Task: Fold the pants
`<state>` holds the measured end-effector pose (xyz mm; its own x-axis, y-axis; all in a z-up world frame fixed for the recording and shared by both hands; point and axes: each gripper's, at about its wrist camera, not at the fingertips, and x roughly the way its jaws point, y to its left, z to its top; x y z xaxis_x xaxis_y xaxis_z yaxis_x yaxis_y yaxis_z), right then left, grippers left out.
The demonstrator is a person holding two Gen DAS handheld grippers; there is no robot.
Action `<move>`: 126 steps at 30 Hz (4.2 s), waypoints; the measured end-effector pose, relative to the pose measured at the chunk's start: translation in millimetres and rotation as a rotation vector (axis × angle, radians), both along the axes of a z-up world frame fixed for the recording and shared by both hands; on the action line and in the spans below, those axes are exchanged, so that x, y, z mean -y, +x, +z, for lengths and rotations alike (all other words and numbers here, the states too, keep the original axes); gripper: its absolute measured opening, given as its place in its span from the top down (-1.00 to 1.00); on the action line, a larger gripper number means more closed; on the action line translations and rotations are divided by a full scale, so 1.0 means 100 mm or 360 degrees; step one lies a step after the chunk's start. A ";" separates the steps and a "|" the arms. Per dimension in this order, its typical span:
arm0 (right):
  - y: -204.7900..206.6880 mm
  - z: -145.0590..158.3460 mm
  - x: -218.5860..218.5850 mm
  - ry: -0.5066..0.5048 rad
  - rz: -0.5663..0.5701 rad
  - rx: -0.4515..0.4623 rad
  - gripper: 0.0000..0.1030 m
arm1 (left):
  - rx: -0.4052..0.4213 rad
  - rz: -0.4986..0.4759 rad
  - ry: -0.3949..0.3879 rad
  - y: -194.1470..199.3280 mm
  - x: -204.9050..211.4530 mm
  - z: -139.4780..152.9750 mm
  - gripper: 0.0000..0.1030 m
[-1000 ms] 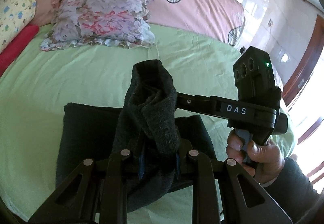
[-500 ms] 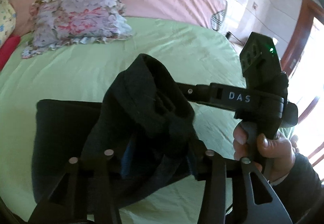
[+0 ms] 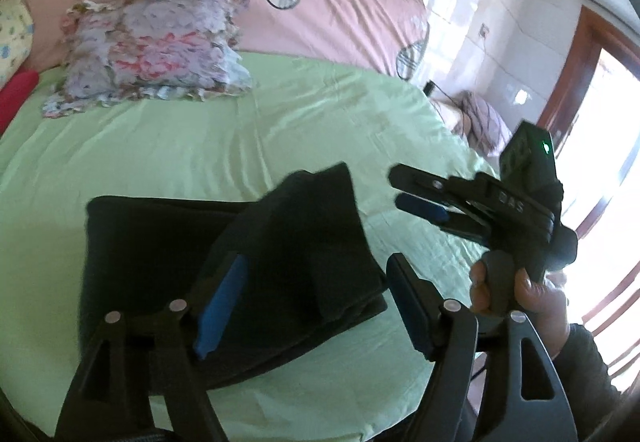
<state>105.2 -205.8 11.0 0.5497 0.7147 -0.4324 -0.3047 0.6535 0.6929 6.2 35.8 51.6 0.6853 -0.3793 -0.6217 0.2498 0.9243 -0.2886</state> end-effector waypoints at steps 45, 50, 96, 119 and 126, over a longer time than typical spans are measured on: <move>-0.36 -0.08 -0.62 -0.0364 -0.0114 -0.0149 -0.63 | -0.0257 0.0445 -0.0109 0.15 -1.21 -0.51 -0.53; -0.36 -0.12 -0.61 -0.0389 -0.0124 -0.0149 -0.67 | -0.0281 0.0455 -0.0112 0.20 -1.23 -0.56 -0.53; -0.47 -0.18 -0.65 -0.0115 0.0095 -0.0077 0.12 | -0.0229 0.0484 0.0217 0.21 -0.90 -0.44 0.34; -0.48 0.37 -1.18 -0.0046 0.0276 0.0179 0.14 | 0.0008 0.0745 0.0467 -0.21 -1.23 0.23 0.34; -0.39 0.45 -1.37 -0.0043 0.0323 0.0209 0.14 | 0.0039 0.0821 0.0504 -0.19 -1.39 0.31 0.34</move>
